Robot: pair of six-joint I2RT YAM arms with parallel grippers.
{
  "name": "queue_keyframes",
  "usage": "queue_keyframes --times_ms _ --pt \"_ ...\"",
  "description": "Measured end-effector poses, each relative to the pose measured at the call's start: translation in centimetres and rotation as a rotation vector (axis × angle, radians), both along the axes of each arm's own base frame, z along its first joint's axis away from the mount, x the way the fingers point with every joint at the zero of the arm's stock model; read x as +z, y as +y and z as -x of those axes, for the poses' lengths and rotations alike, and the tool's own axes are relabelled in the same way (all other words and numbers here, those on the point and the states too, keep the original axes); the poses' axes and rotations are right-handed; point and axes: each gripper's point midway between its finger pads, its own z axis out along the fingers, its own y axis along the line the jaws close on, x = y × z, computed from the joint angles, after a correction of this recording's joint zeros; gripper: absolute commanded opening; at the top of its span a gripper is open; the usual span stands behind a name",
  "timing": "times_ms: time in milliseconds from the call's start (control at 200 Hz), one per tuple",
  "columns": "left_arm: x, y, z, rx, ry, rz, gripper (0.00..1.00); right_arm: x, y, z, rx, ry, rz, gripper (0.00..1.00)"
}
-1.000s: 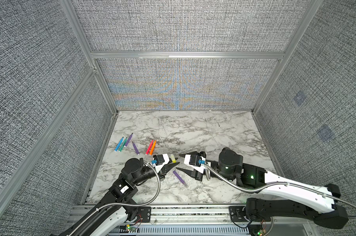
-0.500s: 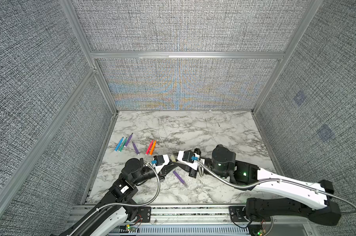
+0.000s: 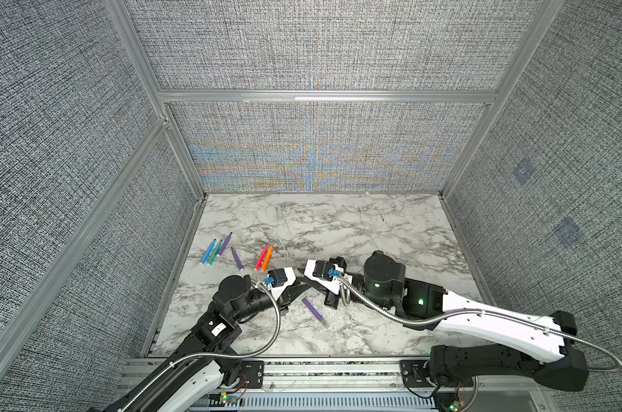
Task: Remove pen caps from pens
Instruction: Open the pen cap on the pen, then place the pen at the middle-left of the table.
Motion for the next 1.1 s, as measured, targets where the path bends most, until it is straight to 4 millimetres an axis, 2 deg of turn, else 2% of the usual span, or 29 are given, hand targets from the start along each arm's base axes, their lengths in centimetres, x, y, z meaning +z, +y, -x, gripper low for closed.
queue_keyframes --times_ms 230,390,530,625,800,855,915,1005,1100 --pt "1.0 -0.5 0.0 -0.024 -0.042 0.022 0.0 1.6 -1.7 0.2 -0.022 -0.016 -0.035 0.0" --pt "2.3 -0.7 0.1 -0.046 -0.106 0.049 0.0 3.4 -4.1 0.7 -0.037 -0.036 -0.099 0.0" --pt "-1.5 -0.9 -1.1 -0.018 0.036 -0.039 0.0 10.4 -8.0 0.7 -0.099 -0.137 -0.342 0.0" --pt "-2.0 -1.2 -1.2 -0.025 0.054 -0.052 0.0 12.1 -9.2 1.2 -0.096 -0.161 -0.418 0.0" --pt "-1.8 -0.3 -2.2 0.059 0.06 -0.046 0.0 11.9 -10.9 0.7 -0.156 -0.158 -0.421 0.0" --pt "-1.6 0.9 -3.8 0.169 0.082 -0.047 0.0 11.9 -11.9 -0.1 -0.218 -0.15 -0.409 0.0" --pt "-1.4 3.1 -6.5 0.335 0.125 -0.052 0.0 11.3 -13.0 -1.5 -0.312 -0.132 -0.375 0.0" --pt "-2.2 6.7 -10.3 0.567 0.207 -0.074 0.0 8.7 -14.4 -4.1 -0.463 -0.087 -0.279 0.0" --pt "-5.1 10.0 -13.5 0.756 0.329 -0.161 0.0 4.4 -15.7 -6.6 -0.599 -0.029 -0.146 0.0"
